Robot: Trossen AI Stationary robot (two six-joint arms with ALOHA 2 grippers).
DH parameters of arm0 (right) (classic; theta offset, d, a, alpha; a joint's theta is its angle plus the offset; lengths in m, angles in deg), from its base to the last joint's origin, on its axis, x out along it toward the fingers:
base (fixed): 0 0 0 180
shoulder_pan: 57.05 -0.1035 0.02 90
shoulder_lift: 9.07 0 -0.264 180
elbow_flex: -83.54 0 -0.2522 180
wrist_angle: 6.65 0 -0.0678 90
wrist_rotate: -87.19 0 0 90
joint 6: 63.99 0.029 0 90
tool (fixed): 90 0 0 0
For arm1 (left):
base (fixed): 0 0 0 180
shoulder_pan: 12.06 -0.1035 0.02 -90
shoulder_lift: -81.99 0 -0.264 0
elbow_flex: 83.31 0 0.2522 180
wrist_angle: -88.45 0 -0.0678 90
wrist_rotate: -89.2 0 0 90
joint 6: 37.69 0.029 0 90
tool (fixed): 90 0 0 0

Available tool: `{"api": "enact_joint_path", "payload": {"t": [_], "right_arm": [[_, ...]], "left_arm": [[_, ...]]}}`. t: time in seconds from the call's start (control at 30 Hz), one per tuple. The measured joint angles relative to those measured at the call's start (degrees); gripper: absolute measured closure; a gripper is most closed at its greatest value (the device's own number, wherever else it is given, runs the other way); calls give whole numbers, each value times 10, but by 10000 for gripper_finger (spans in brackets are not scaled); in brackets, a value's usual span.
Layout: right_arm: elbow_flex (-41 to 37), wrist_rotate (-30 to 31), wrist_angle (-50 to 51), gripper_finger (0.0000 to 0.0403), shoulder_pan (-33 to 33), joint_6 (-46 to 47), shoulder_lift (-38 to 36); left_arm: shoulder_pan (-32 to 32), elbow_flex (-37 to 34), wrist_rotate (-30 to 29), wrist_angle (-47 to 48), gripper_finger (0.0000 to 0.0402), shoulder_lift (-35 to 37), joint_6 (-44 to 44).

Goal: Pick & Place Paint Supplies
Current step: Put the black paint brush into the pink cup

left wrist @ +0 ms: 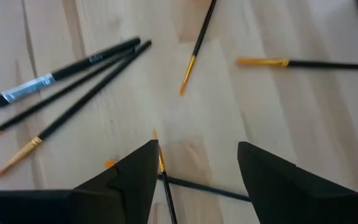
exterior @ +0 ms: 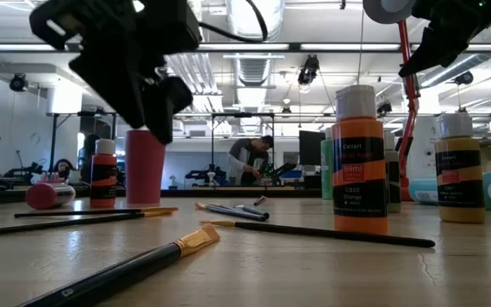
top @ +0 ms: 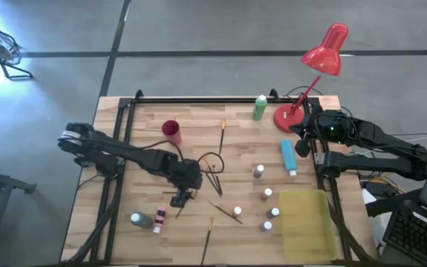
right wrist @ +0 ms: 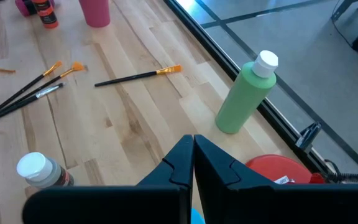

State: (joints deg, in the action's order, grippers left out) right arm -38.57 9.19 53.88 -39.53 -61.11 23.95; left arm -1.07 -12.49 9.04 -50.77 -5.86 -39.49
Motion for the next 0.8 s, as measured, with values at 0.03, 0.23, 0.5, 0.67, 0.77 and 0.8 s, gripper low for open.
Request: {"api": "enact_joint_path", "payload": {"t": [0.03, 0.23, 0.5, 0.67, 0.77, 0.8], "right_arm": [[0, 0, 0, 394, 0, 1, 0], [0, 0, 0, 394, 0, 0, 0], [0, 0, 0, 394, 0, 1, 0], [0, 0, 0, 394, 0, 1, 0], [0, 0, 0, 394, 0, 0, 0], [0, 0, 0, 394, 0, 1, 0]], "left_arm": [[0, 0, 0, -1, 177, -7, 2], [0, 0, -7, -11, 178, -43, 20], [0, 0, -7, -30, 179, -74, 46], [0, 0, -28, -35, 179, -93, 66], [0, 0, -46, -35, 179, -106, 77], [0, 0, -48, -34, 179, -110, 79]]}}
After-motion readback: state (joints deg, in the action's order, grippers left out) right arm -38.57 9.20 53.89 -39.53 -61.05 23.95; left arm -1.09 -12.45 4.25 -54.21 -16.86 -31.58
